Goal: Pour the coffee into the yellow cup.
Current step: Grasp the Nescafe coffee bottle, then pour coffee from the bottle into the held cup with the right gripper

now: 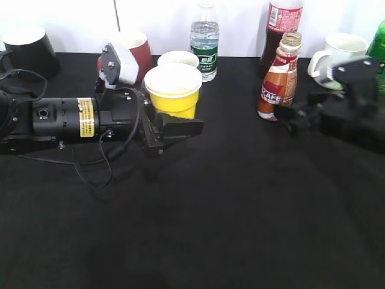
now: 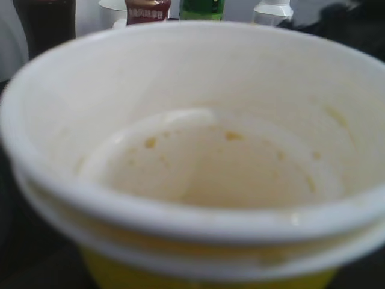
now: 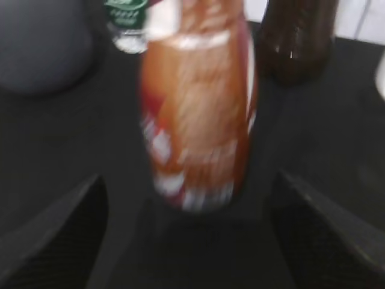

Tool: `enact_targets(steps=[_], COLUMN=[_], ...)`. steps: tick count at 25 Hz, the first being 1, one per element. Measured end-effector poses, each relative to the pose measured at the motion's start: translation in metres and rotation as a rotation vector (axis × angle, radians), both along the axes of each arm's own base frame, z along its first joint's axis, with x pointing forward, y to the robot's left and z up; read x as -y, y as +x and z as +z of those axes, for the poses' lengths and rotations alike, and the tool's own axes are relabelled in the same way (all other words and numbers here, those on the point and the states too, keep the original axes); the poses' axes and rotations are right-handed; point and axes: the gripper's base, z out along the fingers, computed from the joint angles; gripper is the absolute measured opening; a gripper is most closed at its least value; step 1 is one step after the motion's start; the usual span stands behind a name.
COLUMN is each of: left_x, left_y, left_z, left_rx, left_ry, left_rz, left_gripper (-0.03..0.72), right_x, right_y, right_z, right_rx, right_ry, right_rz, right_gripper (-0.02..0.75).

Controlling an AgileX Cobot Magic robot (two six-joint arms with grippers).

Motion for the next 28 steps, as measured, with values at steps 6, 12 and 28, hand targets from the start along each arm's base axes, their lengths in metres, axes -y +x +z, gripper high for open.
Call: enact_targets(steps=[6, 12, 28], left_x=[0.0, 0.0, 0.068], left_y=[0.0, 0.0, -0.029], left_z=[0.0, 0.0, 0.019], left_rx=[0.0, 0.0, 0.103], left_ry=[0.001, 0.001, 0.081], left_rz=[0.001, 0.001, -0.193], left_gripper=[0.445, 0.445, 0.444], right_x=[-0.021, -0.02, -0.021], right_y=[0.049, 0.053, -0.028], right_z=[-0.025, -0.029, 0.128], right_rx=[0.023, 0.019, 0.435], right_ry=[0.028, 0.054, -0.346], right_rz=[0.038, 0.013, 0.341], right_gripper=[0.663, 0.539, 0.538])
